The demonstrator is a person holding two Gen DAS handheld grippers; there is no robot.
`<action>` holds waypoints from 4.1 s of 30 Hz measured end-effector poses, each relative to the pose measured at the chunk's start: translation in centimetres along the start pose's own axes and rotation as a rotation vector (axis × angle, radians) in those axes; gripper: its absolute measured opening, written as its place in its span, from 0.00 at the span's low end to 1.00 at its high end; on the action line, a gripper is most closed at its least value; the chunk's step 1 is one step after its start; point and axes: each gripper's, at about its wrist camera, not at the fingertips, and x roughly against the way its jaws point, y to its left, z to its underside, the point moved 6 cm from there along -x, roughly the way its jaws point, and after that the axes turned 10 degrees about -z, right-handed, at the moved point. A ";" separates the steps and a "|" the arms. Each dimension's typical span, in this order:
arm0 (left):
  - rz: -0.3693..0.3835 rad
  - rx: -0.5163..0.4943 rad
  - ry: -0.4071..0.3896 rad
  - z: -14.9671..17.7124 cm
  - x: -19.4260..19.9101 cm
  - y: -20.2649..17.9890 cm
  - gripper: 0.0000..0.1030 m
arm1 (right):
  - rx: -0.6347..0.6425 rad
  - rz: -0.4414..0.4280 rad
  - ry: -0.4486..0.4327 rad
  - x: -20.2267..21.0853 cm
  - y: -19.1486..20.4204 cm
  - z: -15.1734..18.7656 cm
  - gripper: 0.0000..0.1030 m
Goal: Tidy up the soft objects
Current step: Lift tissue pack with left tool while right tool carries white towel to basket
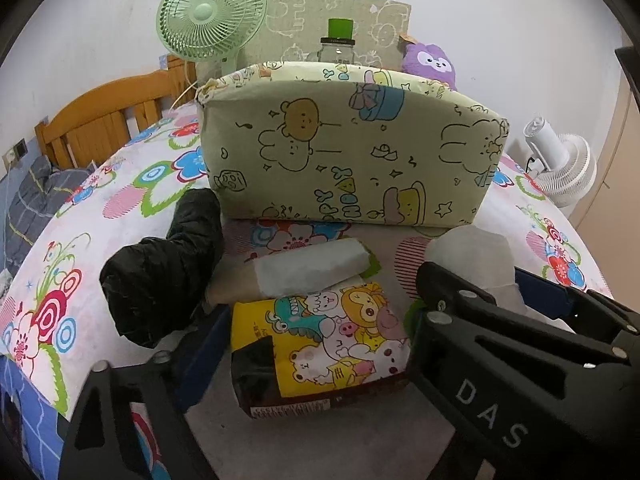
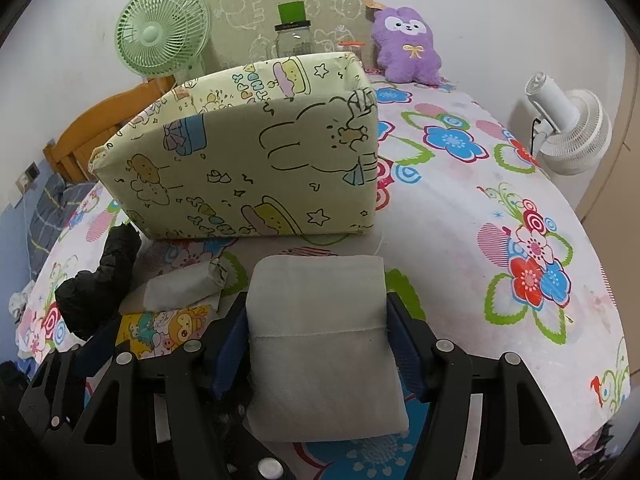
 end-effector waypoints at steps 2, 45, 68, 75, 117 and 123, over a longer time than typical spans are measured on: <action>-0.011 0.002 0.005 0.1 -0.2 0.2 0.79 | 0.001 0.001 0.003 -0.2 0.1 0.0 0.66; 0.047 0.015 -0.183 -4.3 9.7 0.0 0.77 | 0.016 -0.001 -0.198 10.2 2.1 -3.1 0.65; 0.079 -0.012 -0.285 -7.9 14.0 -0.3 0.77 | 0.023 0.015 -0.302 15.1 3.1 -6.2 0.65; 0.081 -0.009 -0.296 -8.9 14.2 -0.1 0.77 | 0.035 0.015 -0.316 15.4 3.4 -7.4 0.65; 0.077 -0.051 -0.239 -15.2 6.5 -0.4 0.77 | 0.087 -0.011 -0.284 8.0 3.0 -14.4 0.65; 0.077 -0.049 -0.229 -16.0 5.0 -0.5 0.77 | 0.089 -0.014 -0.273 6.6 2.8 -15.4 0.65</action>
